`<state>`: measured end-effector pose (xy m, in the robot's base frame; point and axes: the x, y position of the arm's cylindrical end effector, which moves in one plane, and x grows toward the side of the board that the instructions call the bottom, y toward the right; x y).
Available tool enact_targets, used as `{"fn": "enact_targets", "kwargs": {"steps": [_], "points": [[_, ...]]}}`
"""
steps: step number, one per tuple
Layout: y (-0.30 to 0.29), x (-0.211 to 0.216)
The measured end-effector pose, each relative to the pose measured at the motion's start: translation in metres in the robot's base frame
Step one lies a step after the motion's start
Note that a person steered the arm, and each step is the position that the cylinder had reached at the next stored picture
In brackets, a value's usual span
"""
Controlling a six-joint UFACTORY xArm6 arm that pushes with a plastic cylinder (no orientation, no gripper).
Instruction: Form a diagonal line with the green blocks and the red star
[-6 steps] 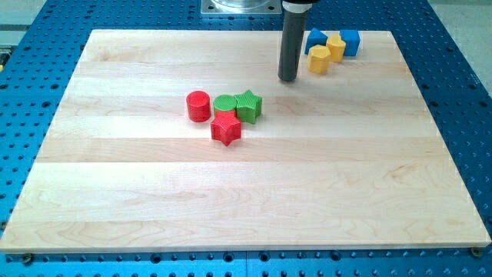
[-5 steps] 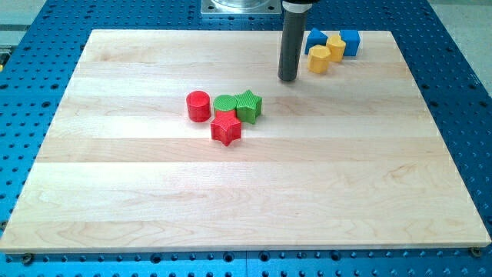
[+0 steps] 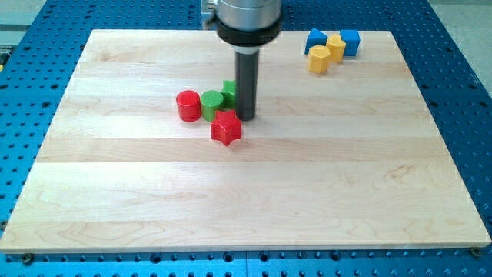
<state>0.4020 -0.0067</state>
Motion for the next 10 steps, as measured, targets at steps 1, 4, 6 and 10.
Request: {"fn": "enact_targets", "kwargs": {"steps": [1, 4, 6, 10], "points": [[-0.003, -0.032], [0.066, 0.038], [0.041, 0.084], [-0.036, 0.135]]}}
